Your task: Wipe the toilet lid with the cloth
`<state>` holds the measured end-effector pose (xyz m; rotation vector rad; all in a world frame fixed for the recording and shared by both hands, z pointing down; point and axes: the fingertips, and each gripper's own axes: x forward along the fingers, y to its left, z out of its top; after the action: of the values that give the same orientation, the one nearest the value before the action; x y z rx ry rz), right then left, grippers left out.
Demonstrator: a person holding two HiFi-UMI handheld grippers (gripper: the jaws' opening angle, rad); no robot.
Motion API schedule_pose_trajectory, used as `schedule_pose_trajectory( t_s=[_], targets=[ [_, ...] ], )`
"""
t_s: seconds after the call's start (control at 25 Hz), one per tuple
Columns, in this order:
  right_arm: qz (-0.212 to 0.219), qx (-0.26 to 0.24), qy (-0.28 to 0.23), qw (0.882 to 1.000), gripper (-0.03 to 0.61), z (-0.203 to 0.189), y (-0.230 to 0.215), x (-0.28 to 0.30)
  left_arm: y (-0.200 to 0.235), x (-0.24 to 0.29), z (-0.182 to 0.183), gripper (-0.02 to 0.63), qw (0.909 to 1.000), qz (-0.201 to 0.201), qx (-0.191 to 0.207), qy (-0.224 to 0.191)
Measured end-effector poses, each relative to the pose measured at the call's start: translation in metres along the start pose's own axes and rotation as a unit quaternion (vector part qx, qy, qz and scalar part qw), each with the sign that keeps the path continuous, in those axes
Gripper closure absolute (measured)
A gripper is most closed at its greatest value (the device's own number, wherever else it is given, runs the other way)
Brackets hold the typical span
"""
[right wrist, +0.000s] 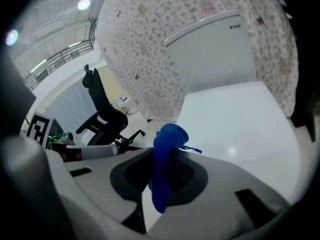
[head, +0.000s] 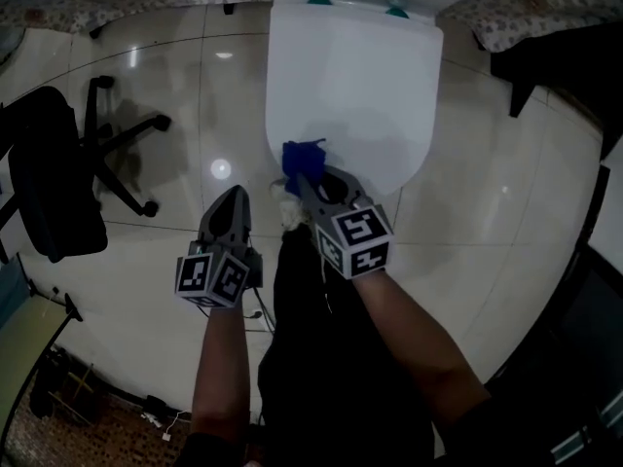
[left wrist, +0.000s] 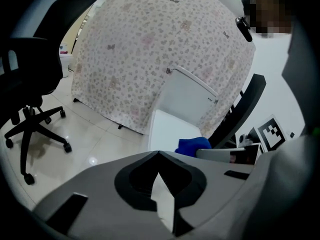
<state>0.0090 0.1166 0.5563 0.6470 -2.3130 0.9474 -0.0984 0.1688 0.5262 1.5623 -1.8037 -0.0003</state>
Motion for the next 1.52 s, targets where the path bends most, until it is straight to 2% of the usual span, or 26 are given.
schedule_pose_trajectory(
  t_s=[0.12,0.32,0.52,0.72,1.2,1.28,1.4,1.44,1.52],
  targets=[
    [0.009,-0.014,0.048,0.999,0.526,-0.031,0.014,0.027,0.0,-0.008,-0.008,0.623,0.9999,0.006,-0.009,0.002],
    [-0.054,-0.074,0.14,0.986,0.526,-0.085,-0.035,0.035,0.005,-0.022,-0.021,0.623,0.9998,0.017,-0.006,-0.003],
    [-0.064,-0.126,0.155,0.978,0.525,-0.1,-0.068,0.008,-0.003,-0.016,-0.036,0.623,0.9994,0.018,-0.028,0.001],
    [-0.08,-0.181,0.161,0.967,0.525,-0.109,-0.098,-0.023,-0.027,-0.001,-0.038,0.623,0.9998,-0.012,-0.011,0.011],
    [-0.172,-0.154,0.141,0.963,0.525,-0.108,-0.187,-0.09,-0.051,0.015,-0.029,0.623,0.9984,-0.039,0.03,0.029],
    [-0.189,-0.152,0.149,0.959,0.525,-0.107,-0.198,-0.097,-0.052,0.013,-0.024,0.623,0.9982,-0.039,0.035,0.028],
    [-0.223,-0.161,0.184,0.944,0.526,-0.106,-0.22,-0.113,-0.053,0.004,-0.012,0.623,0.9981,-0.038,0.042,0.024],
    [-0.231,-0.15,0.19,0.942,0.526,-0.107,-0.226,-0.122,-0.053,-0.003,-0.006,0.623,0.9981,-0.036,0.044,0.022],
    [-0.232,-0.121,0.171,0.95,0.526,-0.105,-0.224,-0.15,-0.058,-0.025,0.007,0.623,0.9983,-0.03,0.046,0.019]
  ],
)
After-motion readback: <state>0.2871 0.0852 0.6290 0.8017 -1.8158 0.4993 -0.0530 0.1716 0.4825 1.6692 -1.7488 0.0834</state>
